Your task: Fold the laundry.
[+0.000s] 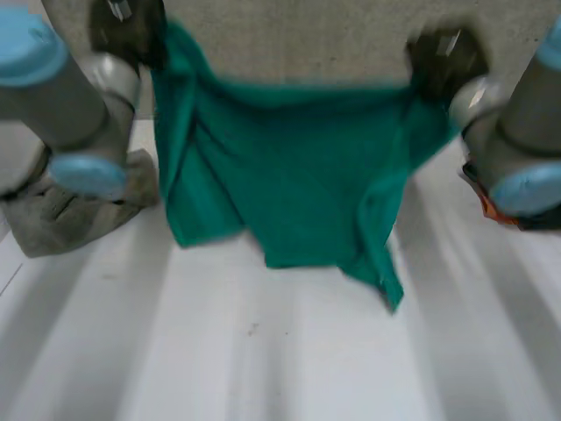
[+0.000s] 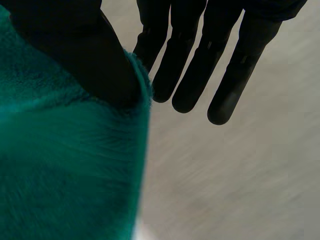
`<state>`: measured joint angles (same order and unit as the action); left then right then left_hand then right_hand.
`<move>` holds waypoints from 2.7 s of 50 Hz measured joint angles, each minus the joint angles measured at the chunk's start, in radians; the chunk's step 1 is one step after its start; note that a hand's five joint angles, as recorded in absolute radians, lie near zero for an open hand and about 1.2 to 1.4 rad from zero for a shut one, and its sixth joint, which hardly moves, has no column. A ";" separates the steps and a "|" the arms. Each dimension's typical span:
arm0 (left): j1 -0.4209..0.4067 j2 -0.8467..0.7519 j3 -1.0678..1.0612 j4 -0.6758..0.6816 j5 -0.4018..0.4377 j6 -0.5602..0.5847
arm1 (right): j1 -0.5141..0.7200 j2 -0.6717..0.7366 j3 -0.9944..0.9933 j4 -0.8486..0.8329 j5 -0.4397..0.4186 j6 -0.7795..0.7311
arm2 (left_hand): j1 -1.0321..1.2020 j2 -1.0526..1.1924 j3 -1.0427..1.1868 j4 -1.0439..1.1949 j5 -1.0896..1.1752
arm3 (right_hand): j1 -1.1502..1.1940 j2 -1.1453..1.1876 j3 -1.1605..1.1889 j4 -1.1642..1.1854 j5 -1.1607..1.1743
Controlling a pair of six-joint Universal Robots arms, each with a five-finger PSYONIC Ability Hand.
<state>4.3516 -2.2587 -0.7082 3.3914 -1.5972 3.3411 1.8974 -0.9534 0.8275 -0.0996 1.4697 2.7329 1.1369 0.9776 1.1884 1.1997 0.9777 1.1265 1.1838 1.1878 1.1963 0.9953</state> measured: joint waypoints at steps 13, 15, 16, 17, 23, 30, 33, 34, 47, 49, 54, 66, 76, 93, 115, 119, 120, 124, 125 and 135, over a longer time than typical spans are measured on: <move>0.043 0.096 0.032 0.203 0.061 0.008 | 0.000 -0.178 -0.011 -0.186 0.053 0.062 | 0.000 0.000 0.000 0.000 0.000 | 0.000 0.000 0.002 0.000 0.000; 0.051 0.113 -0.041 0.201 0.072 0.009 | 0.002 -0.182 0.037 -0.168 0.050 0.049 | 0.000 0.000 0.000 0.000 0.000 | 0.000 0.000 0.002 0.000 0.000; 0.053 0.117 -0.057 0.200 0.075 0.009 | 0.002 -0.183 0.049 -0.164 0.049 0.045 | 0.000 0.000 0.000 0.000 0.000 | 0.000 0.000 0.002 0.000 0.000; 0.059 0.132 -0.126 0.193 0.085 0.010 | 0.002 -0.182 0.087 -0.149 0.047 0.032 | 0.000 0.000 0.000 0.000 0.000 | 0.000 0.000 0.002 0.000 0.000; 0.081 0.196 -0.452 0.151 0.151 0.021 | 0.001 -0.173 0.274 -0.070 0.025 -0.038 | 0.000 0.000 0.002 0.001 0.000 | 0.000 0.003 0.002 0.001 0.000; 0.104 0.233 -0.822 0.107 0.229 0.135 | -0.002 -0.115 0.521 -0.005 -0.036 -0.096 | 0.000 0.000 0.003 0.001 0.000 | 0.000 0.003 0.003 0.001 0.000; 0.114 0.235 -0.919 0.087 0.238 0.241 | -0.005 -0.090 0.586 -0.001 -0.049 -0.100 | 0.000 0.000 0.003 0.001 0.000 | 0.000 0.003 0.003 0.001 0.000; 0.116 0.235 -0.933 0.084 0.239 0.262 | -0.005 -0.086 0.597 -0.001 -0.051 -0.101 | 0.000 0.000 0.004 0.001 0.000 | 0.000 0.003 0.003 0.001 0.000; 0.120 0.317 -1.018 -0.049 0.228 0.446 | -0.013 -0.074 0.704 -0.029 -0.052 -0.082 | -0.551 -0.388 -0.598 -0.615 -0.577 | 0.000 0.003 0.003 0.002 0.000; 0.112 0.334 -1.019 -0.062 0.227 0.393 | -0.012 -0.075 0.713 -0.035 -0.051 -0.081 | -0.551 -0.388 -0.598 -0.615 -0.577 | 0.000 0.003 0.003 0.002 0.000; 0.091 0.353 -1.020 -0.098 0.223 0.224 | -0.011 -0.077 0.734 -0.049 -0.051 -0.080 | -0.551 -0.388 -0.598 -0.615 -0.577 | 0.000 0.003 0.003 0.002 0.000; 0.087 0.240 -0.976 -0.098 0.156 0.068 | -0.011 -0.076 0.747 -0.051 -0.046 -0.081 | -0.551 -0.388 -0.598 -0.615 -0.577 | 0.000 0.003 0.003 0.002 0.000; 0.096 0.171 -0.960 -0.056 0.058 0.078 | -0.014 -0.078 0.755 -0.052 -0.043 -0.080 | -0.555 -0.401 -0.600 -0.625 -0.588 | 0.000 0.003 0.003 0.002 0.000; 0.185 0.368 -1.144 -0.053 0.139 0.076 | -0.006 -0.079 0.745 -0.052 -0.043 -0.081 | -0.623 -0.462 -0.668 -0.696 -0.652 | 0.000 0.003 0.003 0.003 0.000; 0.223 0.162 -0.969 -0.005 0.177 0.101 | -0.015 -0.127 0.748 -0.048 -0.031 -0.087 | 0.040 0.216 0.000 -0.004 -0.008 | 0.000 0.003 0.003 0.003 0.000; 0.220 0.284 -0.967 -0.007 0.177 0.074 | -0.015 -0.209 0.736 -0.017 -0.025 -0.100 | 0.040 0.216 0.000 -0.004 -0.007 | 0.000 0.003 0.005 0.003 0.000; 0.220 0.325 -0.970 -0.008 0.178 0.062 | -0.015 -0.234 0.730 0.000 -0.025 -0.108 | 0.040 0.216 0.000 -0.004 -0.007 | 0.000 0.003 0.005 0.003 0.000; 0.219 0.486 -0.987 -0.014 0.186 0.017 | -0.022 -0.332 0.689 0.106 -0.025 -0.151 | 0.040 0.216 0.000 -0.004 -0.008 | 0.000 0.003 0.005 0.003 0.000; 0.219 0.527 -0.991 -0.017 0.189 0.008 | -0.026 -0.354 0.675 0.138 -0.025 -0.164 | 0.040 0.216 0.000 -0.003 -0.007 | 0.000 0.003 0.005 0.003 0.000; 0.232 0.736 -1.001 -0.148 0.241 0.068 | -0.076 -0.513 0.503 0.496 -0.039 -0.316 | 0.040 0.216 0.000 0.000 -0.008 | 0.000 0.003 0.005 0.004 0.000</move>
<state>4.5841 -1.5228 -1.7092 3.2438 -1.3566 3.4087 1.8213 -1.4668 1.3309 0.3960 1.4302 2.4172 1.1767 1.1938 1.1884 1.1996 0.9702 1.1264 1.1864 1.1929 1.1998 0.9954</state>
